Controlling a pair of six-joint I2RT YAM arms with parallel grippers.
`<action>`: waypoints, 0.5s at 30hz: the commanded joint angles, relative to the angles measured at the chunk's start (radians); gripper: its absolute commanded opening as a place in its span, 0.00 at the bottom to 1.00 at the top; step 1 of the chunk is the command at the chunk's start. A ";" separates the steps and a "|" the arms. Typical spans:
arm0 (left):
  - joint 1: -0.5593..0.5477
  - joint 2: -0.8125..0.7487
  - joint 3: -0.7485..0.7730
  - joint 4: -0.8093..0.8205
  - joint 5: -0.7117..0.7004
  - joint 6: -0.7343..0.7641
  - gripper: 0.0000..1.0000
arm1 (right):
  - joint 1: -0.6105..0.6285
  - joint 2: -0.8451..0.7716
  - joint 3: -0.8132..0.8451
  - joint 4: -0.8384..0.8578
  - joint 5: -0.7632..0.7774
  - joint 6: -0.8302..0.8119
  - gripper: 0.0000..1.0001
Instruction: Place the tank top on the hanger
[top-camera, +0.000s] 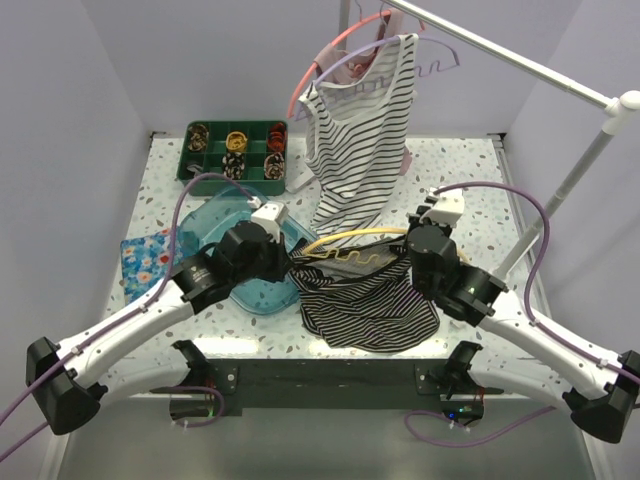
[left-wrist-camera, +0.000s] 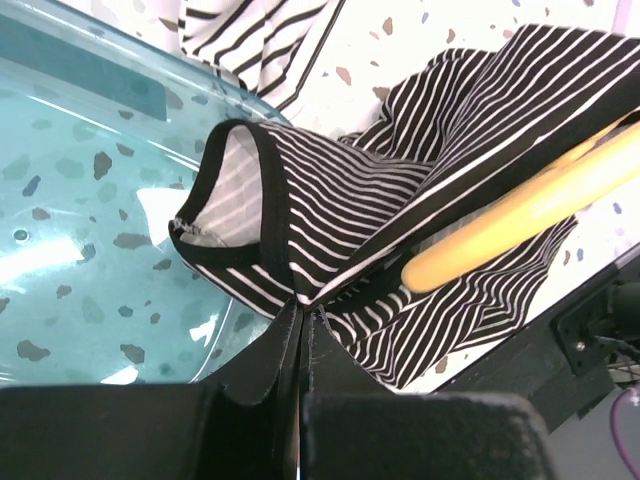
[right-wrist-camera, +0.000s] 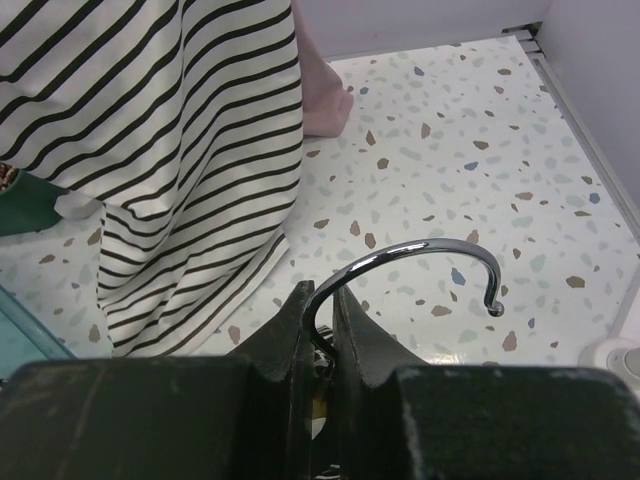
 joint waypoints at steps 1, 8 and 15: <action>0.043 -0.001 0.082 -0.003 0.083 -0.006 0.00 | -0.005 -0.008 -0.001 0.101 0.060 -0.019 0.00; 0.084 0.011 0.145 -0.004 0.131 -0.008 0.00 | -0.002 0.009 -0.010 0.150 0.053 -0.039 0.00; 0.092 0.020 0.216 0.000 0.146 -0.017 0.00 | -0.002 0.032 -0.001 0.158 0.056 -0.044 0.00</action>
